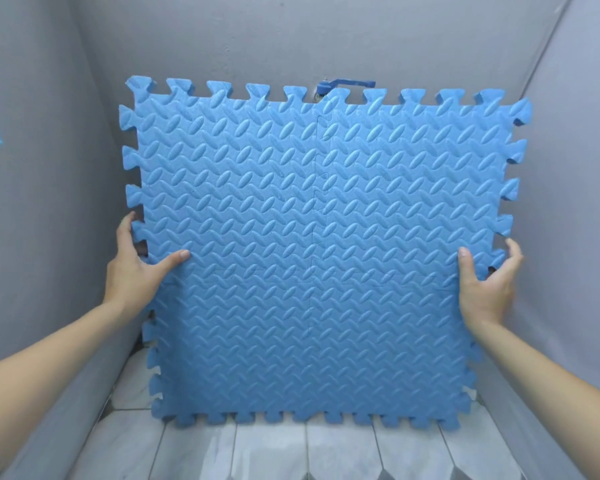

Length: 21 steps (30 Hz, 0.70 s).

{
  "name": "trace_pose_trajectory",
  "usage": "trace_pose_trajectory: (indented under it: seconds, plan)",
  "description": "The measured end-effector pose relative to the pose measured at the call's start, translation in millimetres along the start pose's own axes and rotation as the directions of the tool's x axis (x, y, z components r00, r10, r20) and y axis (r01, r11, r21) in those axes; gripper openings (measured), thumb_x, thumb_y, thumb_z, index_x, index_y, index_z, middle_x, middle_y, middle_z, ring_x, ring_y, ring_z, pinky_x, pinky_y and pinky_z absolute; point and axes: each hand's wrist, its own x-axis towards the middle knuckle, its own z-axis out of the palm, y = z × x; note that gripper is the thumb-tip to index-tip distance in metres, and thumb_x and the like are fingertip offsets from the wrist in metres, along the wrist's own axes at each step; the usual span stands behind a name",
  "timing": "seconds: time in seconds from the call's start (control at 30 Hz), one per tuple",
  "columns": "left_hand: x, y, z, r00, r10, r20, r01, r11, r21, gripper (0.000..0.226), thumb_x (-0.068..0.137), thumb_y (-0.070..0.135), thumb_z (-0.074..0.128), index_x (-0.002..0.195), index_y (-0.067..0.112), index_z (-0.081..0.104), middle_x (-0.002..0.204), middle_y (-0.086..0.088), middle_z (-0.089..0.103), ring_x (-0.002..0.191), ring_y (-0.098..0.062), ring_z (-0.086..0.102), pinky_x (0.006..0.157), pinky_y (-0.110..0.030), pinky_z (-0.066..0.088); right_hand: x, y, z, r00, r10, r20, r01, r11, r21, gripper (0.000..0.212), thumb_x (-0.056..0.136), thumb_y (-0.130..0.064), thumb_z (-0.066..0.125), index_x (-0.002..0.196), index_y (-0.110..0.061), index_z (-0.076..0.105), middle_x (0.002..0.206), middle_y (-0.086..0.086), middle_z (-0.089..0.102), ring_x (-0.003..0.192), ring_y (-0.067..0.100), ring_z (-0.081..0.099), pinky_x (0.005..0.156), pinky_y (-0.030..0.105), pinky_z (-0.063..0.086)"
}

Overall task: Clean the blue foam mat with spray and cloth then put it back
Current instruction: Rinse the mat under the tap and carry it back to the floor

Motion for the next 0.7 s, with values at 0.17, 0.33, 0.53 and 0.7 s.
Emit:
trace_pose_trajectory:
  seconds: [0.17, 0.33, 0.53, 0.7]
  plan:
    - [9, -11, 8, 0.995, 0.072, 0.067, -0.080, 0.988, 0.132, 0.110, 0.074, 0.060, 0.067, 0.147, 0.045, -0.015, 0.159, 0.004, 0.020, 0.144, -0.021, 0.024, 0.113, -0.047, 0.028, -4, 16, 15, 1.000, 0.003, 0.028, -0.002, 0.999, -0.037, 0.075, 0.088, -0.053, 0.059, 0.149, -0.021, 0.028, 0.146, 0.003, 0.048, 0.131, 0.024, 0.048, 0.109, 0.041, 0.038]
    - [7, -22, 14, 0.982, 0.027, 0.186, -0.092, 0.931, 0.353, 0.142, 0.051, 0.065, 0.081, 0.141, 0.049, -0.027, 0.149, -0.016, 0.025, 0.136, -0.037, 0.030, 0.109, -0.056, 0.032, -4, 27, 21, 0.999, -0.024, 0.037, 0.026, 0.999, -0.045, 0.080, 0.088, -0.045, 0.066, 0.149, -0.009, 0.029, 0.149, 0.012, 0.042, 0.137, 0.025, 0.041, 0.110, 0.028, 0.029]
    - [13, -27, 16, 0.978, 0.103, 0.179, -0.159, 0.929, 0.335, 0.144, 0.049, 0.060, 0.084, 0.145, 0.044, -0.022, 0.160, 0.000, 0.016, 0.136, -0.036, 0.031, 0.109, -0.054, 0.032, 1, 25, 16, 0.999, -0.039, -0.029, 0.038, 0.998, -0.043, 0.074, 0.088, -0.039, 0.069, 0.146, -0.008, 0.035, 0.143, 0.012, 0.046, 0.129, 0.025, 0.045, 0.101, 0.024, 0.032]
    - [-3, 4, -7, 0.990, 0.029, 0.138, -0.074, 0.941, 0.330, 0.143, 0.052, 0.053, 0.086, 0.147, 0.039, -0.020, 0.149, -0.005, 0.030, 0.129, -0.031, 0.033, 0.108, -0.049, 0.034, 3, 3, -8, 0.999, -0.016, -0.028, 0.014, 0.999, -0.045, 0.075, 0.089, -0.047, 0.062, 0.145, -0.006, 0.033, 0.142, 0.016, 0.047, 0.129, 0.028, 0.047, 0.108, 0.033, 0.036]
